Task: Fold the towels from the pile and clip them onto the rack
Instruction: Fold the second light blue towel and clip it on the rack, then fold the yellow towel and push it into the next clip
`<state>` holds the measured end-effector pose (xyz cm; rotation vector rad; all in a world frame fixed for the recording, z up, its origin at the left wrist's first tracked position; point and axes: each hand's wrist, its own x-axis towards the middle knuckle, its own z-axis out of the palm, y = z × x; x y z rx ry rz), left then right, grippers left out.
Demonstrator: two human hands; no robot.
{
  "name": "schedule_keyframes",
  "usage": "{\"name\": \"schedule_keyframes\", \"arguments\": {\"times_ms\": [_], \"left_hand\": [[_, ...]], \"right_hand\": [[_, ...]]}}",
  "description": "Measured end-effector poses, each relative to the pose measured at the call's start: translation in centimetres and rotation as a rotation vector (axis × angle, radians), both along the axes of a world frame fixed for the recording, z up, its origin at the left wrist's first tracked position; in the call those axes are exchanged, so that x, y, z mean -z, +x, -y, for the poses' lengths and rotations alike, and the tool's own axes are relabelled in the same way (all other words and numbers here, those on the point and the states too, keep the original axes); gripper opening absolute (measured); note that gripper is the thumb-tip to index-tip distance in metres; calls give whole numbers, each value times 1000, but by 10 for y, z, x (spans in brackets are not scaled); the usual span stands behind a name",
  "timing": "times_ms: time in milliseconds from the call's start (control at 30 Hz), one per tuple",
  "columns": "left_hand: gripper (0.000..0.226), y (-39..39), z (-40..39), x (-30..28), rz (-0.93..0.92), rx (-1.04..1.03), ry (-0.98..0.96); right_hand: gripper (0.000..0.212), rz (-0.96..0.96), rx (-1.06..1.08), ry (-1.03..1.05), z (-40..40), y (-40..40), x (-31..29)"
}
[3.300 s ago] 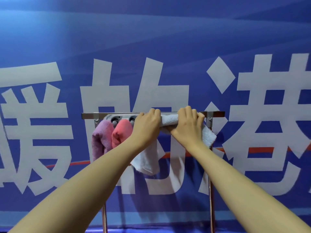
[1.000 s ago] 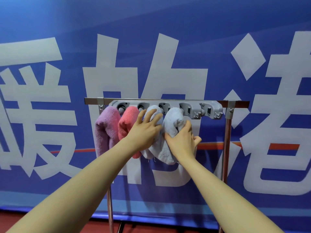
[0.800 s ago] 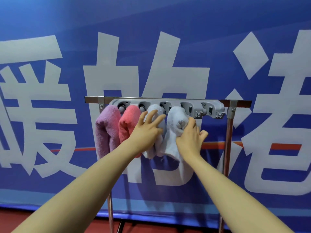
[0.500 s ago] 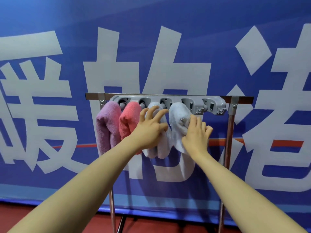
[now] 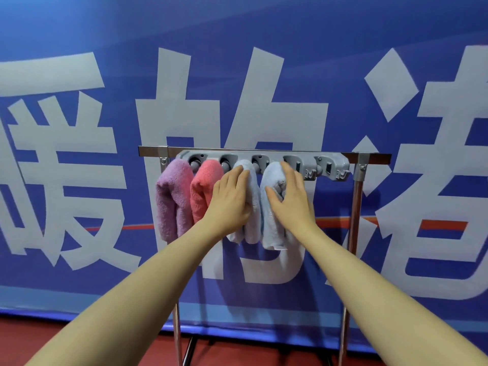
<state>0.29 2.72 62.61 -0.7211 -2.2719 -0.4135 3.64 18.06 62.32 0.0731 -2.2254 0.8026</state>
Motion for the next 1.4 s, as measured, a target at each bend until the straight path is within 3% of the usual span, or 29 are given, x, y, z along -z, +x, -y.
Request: {"name": "schedule_keyframes", "arguments": {"times_ms": [167,367,700,833,1400], "left_hand": [[64,13,1,11,-5,27,34],[65,47,8,49,21,75,88],[51,103,31,194,403,-26,-80],[44,106,44,251,564,-52,-187],[34,33,68,499,1087,-116,-312]], "right_hand": [[61,-35,106,115,3,7,9],[50,-47,166,50,8,43,51],[28,374,100,33,17,99,183],[33,489,68,5,26,99,239],[23,1010,-134,148,55,1,493]]}}
